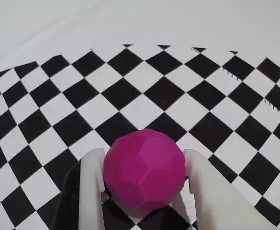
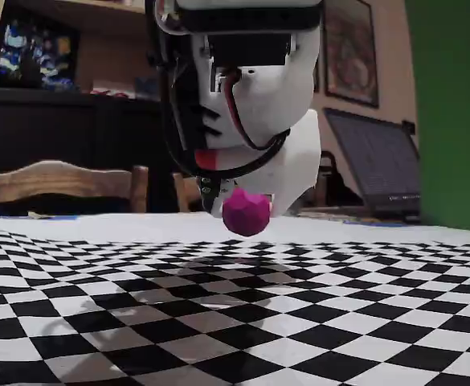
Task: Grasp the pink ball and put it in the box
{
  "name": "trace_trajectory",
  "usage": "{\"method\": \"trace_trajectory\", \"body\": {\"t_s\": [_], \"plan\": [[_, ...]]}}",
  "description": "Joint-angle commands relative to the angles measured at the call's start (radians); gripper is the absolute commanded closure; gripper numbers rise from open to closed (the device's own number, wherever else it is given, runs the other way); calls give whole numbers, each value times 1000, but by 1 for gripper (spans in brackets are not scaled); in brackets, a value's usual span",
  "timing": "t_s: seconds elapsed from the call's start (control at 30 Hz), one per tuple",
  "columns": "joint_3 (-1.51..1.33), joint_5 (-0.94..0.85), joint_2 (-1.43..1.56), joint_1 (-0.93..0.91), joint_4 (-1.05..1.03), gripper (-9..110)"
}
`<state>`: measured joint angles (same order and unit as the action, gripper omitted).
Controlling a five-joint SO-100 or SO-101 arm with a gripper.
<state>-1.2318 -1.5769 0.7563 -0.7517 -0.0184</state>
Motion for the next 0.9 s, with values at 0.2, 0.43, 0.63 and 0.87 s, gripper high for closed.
{"method": "trace_trajectory", "body": {"t_s": [0.2,0.43,0.63,0.87], "plan": [[-51,-6,164,-12,6,101],[-104,-6,236,-15,6,101],[-176,-6,318,-17,6,101],[-261,-6,420,-20,6,101]]}}
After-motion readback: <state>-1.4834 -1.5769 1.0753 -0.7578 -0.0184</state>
